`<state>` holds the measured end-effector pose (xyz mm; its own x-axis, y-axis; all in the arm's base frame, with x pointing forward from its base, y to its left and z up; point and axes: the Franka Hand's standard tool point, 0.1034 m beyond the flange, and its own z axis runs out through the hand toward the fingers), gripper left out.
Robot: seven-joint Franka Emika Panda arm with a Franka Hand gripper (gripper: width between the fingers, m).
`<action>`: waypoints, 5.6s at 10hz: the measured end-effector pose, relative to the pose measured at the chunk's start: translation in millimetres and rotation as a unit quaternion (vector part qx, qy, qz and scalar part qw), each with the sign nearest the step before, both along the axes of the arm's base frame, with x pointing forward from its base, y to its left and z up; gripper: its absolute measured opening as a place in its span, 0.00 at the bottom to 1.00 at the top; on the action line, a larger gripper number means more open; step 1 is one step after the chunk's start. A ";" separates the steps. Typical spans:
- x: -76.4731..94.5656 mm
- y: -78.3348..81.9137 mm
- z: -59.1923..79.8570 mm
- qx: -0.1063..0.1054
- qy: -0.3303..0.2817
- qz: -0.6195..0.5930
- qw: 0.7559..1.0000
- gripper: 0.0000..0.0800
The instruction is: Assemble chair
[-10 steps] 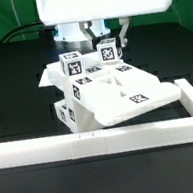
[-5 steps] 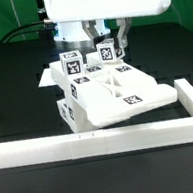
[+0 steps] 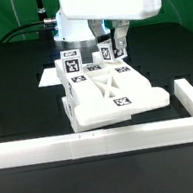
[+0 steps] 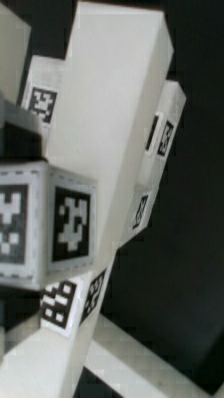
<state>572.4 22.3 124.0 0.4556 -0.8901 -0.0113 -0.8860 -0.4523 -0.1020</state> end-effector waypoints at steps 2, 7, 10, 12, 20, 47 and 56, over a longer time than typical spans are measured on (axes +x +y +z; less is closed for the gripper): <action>0.0 0.6 0.0 0.001 0.000 0.002 1.000 0.35; 0.0 1.0 0.2 -0.011 -0.006 0.135 0.991 0.80; 0.2 4.5 0.5 -0.031 -0.010 0.273 0.962 0.81; -0.2 7.9 0.3 -0.038 -0.011 0.327 0.944 0.81; -0.4 2.7 -0.1 -0.060 -0.018 0.557 0.828 0.80; 5.4 18.0 6.2 -0.045 -0.039 0.344 0.937 0.80; -3.2 27.3 4.8 -0.025 0.019 0.486 0.873 0.81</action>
Offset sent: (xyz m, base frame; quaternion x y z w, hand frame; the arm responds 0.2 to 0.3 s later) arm 0.0016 0.0011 0.0035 -0.0209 -0.0076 -0.0075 0.9997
